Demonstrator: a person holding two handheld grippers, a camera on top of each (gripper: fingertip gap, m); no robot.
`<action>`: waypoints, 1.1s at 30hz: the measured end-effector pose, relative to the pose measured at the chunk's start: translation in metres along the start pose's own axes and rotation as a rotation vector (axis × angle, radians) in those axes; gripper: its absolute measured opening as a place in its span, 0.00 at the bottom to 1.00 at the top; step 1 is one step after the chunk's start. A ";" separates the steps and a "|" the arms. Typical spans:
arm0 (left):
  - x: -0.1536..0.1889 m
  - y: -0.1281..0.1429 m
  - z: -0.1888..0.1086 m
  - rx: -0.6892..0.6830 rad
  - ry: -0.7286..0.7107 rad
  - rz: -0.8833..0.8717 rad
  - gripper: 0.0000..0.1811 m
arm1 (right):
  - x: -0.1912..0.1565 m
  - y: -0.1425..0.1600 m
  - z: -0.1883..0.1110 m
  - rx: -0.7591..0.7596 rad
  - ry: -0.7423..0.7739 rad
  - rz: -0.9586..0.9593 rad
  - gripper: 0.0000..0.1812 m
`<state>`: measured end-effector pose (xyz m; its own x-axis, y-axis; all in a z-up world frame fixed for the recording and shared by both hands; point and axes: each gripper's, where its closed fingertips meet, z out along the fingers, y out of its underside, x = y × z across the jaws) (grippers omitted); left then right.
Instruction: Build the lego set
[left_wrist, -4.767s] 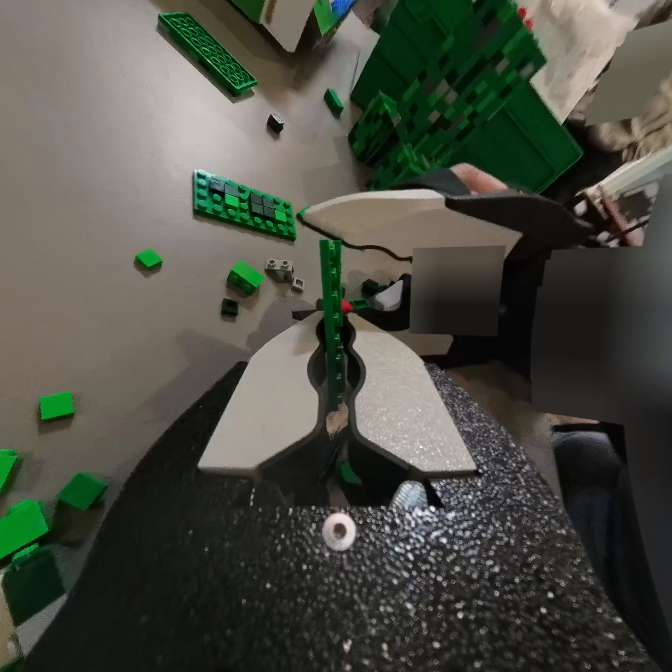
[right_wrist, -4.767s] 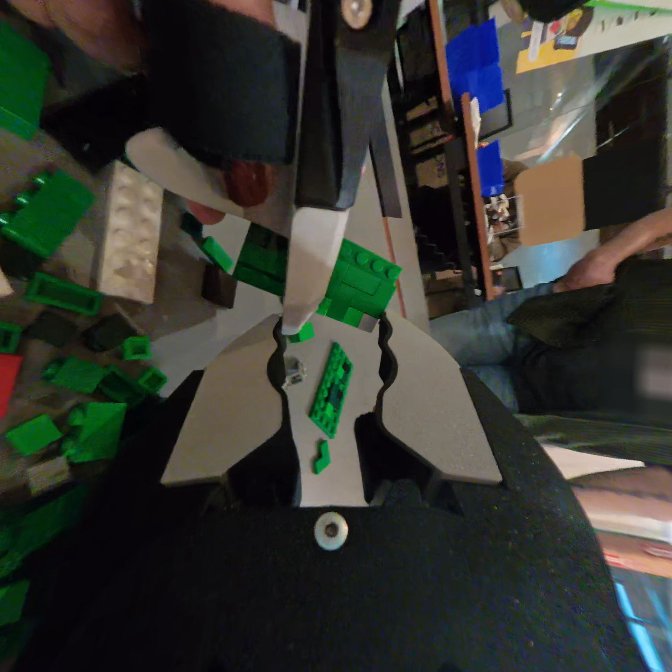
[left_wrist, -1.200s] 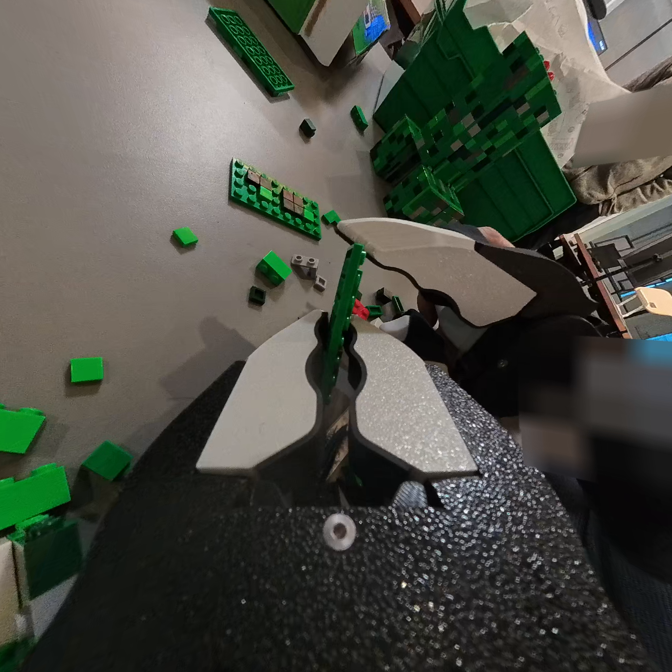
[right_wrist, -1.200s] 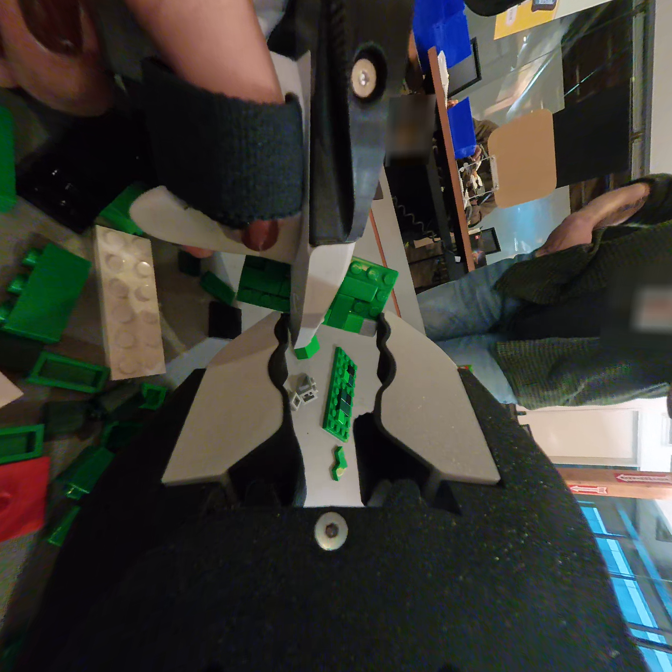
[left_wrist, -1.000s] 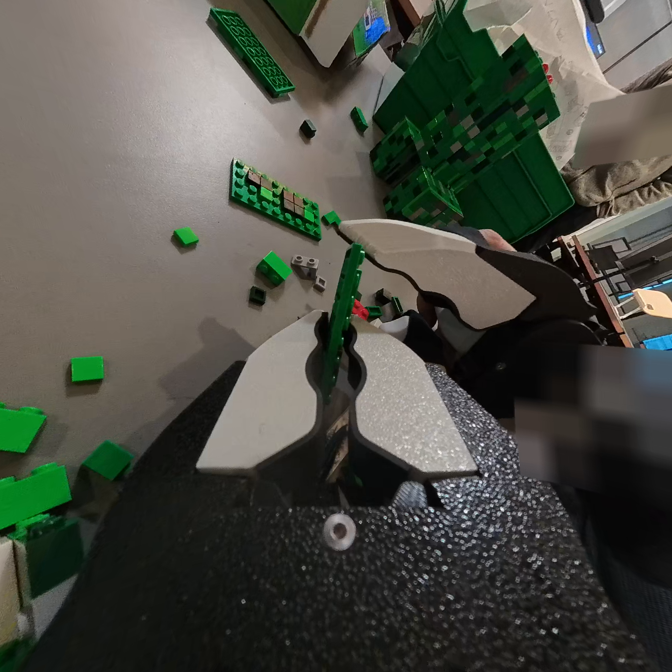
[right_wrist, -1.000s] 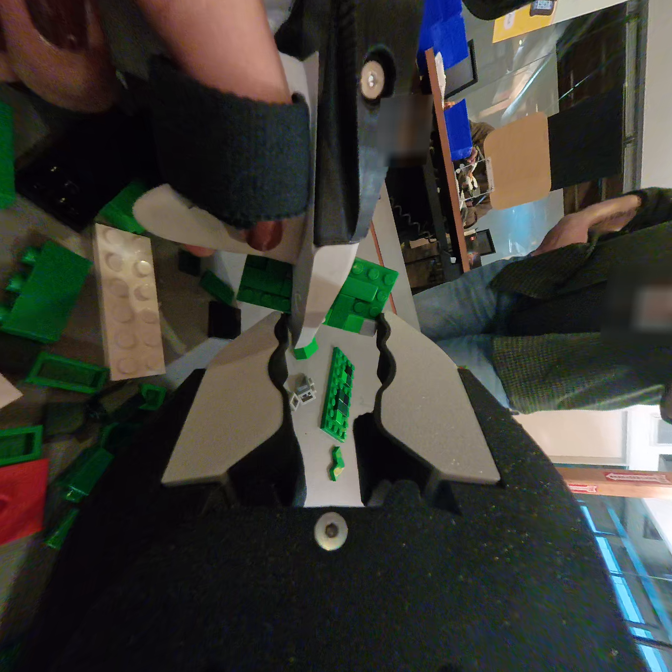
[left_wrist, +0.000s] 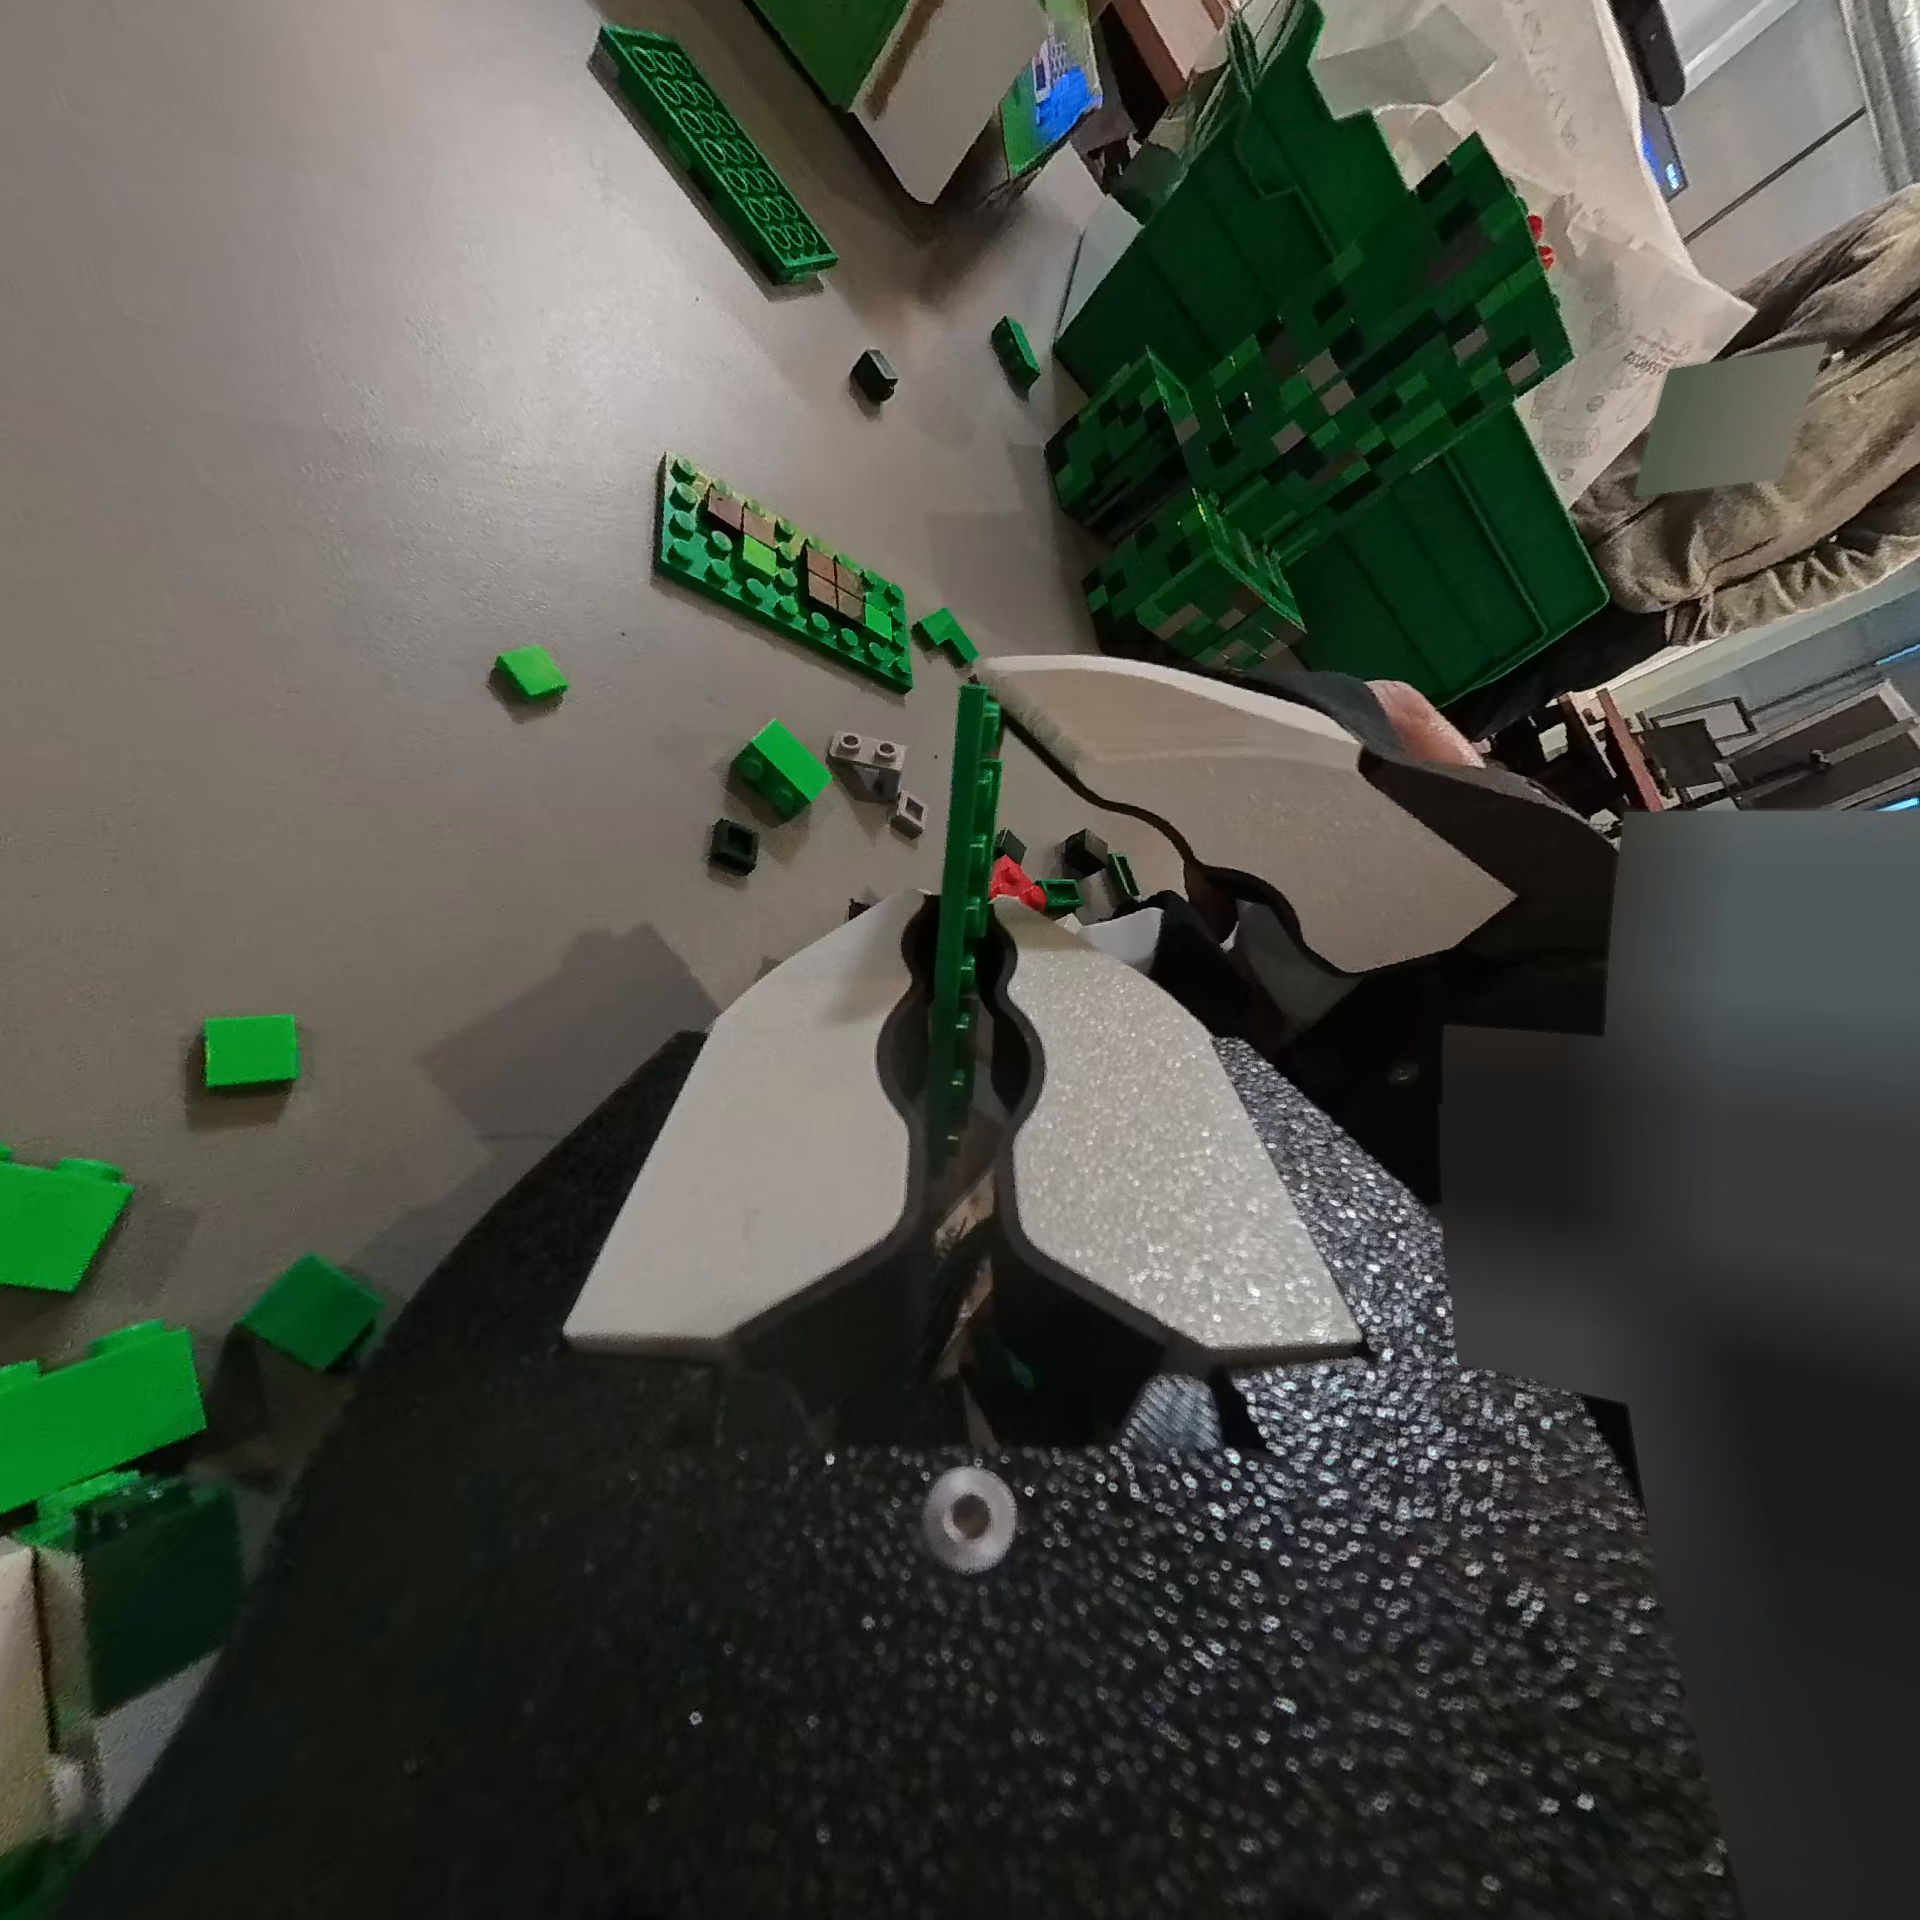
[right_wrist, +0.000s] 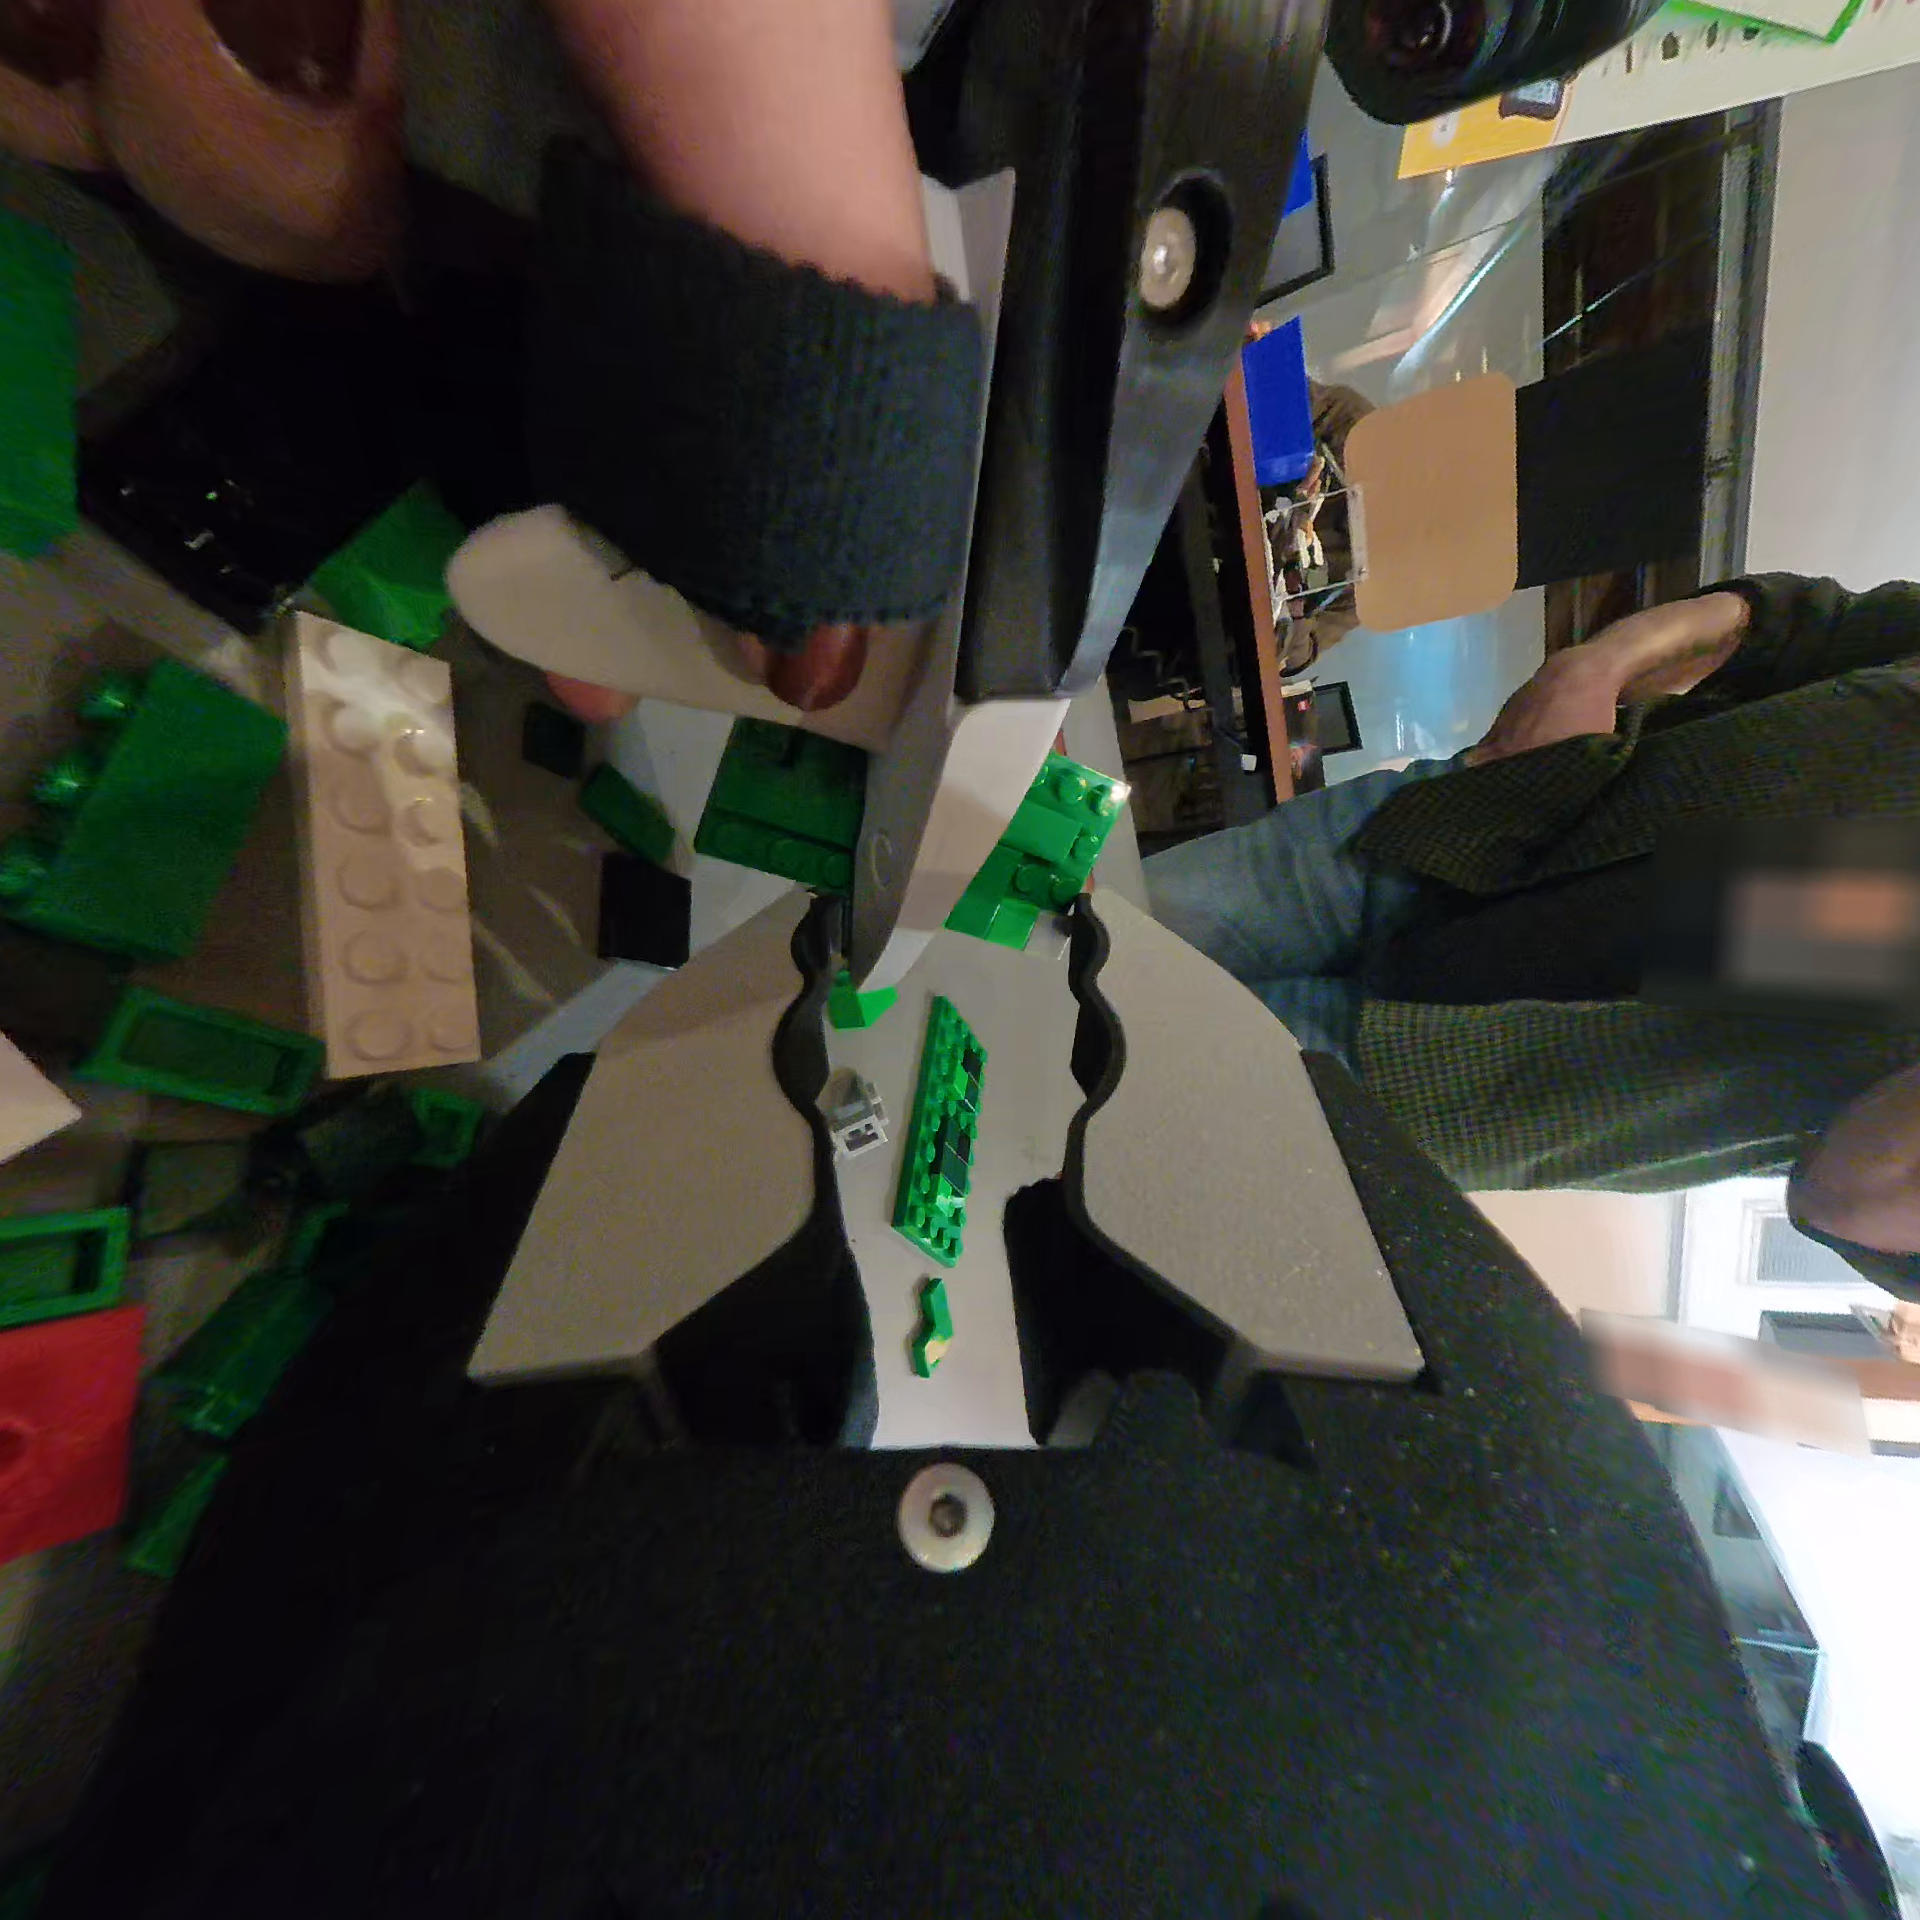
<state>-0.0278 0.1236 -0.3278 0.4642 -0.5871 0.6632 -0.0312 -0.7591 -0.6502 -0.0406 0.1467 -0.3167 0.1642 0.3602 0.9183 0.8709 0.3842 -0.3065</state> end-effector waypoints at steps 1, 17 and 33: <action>0.000 0.000 0.000 0.002 0.001 0.000 0.04 | 0.000 0.000 0.000 0.000 0.006 -0.006 0.25; 0.002 -0.003 -0.001 0.030 0.022 -0.018 0.03 | 0.000 -0.005 -0.006 0.098 -0.029 0.061 0.20; 0.014 0.006 0.003 -0.034 0.085 0.050 0.03 | -0.009 0.003 -0.005 0.118 -0.306 0.375 0.28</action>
<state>-0.0186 0.1122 -0.3234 0.3845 -0.6449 0.6606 -0.0829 -0.7368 -0.6710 -0.0371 0.1407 -0.3246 0.2970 0.7179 0.6296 0.7165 0.2683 -0.6439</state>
